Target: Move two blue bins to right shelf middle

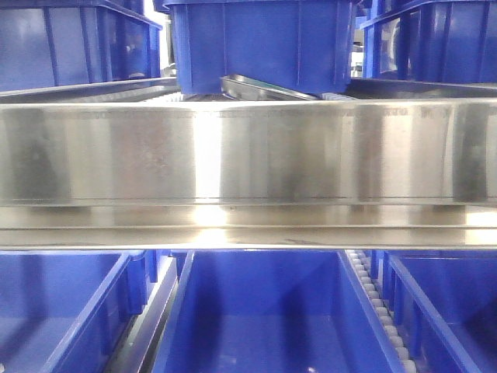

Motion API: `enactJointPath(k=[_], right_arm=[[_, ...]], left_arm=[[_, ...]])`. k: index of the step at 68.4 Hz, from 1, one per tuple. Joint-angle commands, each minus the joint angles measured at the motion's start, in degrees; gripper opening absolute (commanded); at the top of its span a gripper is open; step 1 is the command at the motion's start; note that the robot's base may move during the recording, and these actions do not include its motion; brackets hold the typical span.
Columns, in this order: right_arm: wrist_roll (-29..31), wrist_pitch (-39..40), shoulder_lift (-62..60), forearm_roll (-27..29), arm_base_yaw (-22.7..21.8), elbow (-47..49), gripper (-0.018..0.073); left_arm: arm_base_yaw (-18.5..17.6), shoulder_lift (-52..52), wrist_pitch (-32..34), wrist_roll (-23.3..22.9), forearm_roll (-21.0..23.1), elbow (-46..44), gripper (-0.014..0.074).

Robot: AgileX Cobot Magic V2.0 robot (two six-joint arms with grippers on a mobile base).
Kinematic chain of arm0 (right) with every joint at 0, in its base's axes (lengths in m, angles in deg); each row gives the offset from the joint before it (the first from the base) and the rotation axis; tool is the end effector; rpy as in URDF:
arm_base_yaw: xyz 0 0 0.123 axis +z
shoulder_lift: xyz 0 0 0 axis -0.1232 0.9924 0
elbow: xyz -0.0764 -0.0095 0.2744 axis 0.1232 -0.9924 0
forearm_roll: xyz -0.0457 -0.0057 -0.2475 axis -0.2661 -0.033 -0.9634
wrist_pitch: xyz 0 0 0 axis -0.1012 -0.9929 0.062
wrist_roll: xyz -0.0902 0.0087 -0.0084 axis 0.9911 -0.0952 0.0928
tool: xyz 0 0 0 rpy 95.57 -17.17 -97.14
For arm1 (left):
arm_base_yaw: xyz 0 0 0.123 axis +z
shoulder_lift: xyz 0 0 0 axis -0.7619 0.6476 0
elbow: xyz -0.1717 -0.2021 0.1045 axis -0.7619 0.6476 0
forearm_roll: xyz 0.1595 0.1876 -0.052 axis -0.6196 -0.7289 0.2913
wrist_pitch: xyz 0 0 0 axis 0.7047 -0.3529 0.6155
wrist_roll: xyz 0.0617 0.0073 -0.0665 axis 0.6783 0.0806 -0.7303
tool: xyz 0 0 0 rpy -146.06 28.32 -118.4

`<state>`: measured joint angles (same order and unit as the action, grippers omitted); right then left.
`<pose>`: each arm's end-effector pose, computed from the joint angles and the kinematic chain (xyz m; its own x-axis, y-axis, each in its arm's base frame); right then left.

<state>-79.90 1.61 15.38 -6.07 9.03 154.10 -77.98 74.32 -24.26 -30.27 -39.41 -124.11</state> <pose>0.2572 0.0854 0.5123 -0.5825 -0.0541 -0.8110 -0.3063 0.9389 0.1573 0.2632 -0.1432 0.5054 -0.6271 0.0982 -0.7727 0.3576 0.9176 -0.1736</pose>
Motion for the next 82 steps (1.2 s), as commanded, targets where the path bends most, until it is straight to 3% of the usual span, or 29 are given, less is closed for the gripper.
enactJointPath(k=[1,82], right_arm=[[1.06,2.39,-0.86,-1.36,-0.47,0.59,-0.0153],[1.06,2.39,-0.86,-1.36,-0.47,0.59,-0.0153]], left_arm=[[0.02,-0.92,0.52,0.8,-0.97,-0.74,-0.0111],[0.02,-0.92,0.52,0.8,-1.09,-0.74,-0.0111]])
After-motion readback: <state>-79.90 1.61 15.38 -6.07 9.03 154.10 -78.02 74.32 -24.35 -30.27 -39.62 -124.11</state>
